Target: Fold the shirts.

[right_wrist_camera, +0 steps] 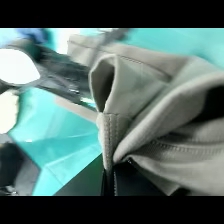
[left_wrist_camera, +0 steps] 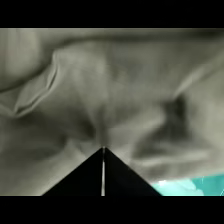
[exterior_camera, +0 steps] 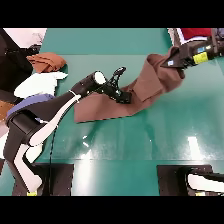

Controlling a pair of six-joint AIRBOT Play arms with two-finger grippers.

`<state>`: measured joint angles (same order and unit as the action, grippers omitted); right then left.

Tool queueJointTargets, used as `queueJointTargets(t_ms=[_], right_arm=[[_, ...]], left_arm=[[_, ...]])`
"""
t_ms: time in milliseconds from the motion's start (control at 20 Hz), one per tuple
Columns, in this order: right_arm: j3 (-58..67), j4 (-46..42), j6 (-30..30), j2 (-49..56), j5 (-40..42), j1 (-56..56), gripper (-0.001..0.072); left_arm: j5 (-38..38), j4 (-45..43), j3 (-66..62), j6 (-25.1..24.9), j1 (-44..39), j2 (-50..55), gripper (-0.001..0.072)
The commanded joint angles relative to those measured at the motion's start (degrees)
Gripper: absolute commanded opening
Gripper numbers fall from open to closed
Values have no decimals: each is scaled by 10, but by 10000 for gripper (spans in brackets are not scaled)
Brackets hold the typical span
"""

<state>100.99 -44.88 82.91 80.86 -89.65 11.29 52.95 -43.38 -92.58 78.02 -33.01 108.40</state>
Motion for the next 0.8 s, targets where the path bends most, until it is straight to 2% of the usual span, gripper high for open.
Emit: queueJointTargets(t_ms=[0,350,650,750], right_arm=[[5,18,2,9,21,40,12],[5,19,-17,34,51,97,13],[5,21,-50,72,127,188,13],[6,63,-87,104,167,230,13]], left_arm=[[-5,-12,-1,0,-1,1,23],[106,-156,0,2,76,-58,23],[138,-180,-1,-5,240,-184,24],[151,-182,-1,-5,287,-217,24]])
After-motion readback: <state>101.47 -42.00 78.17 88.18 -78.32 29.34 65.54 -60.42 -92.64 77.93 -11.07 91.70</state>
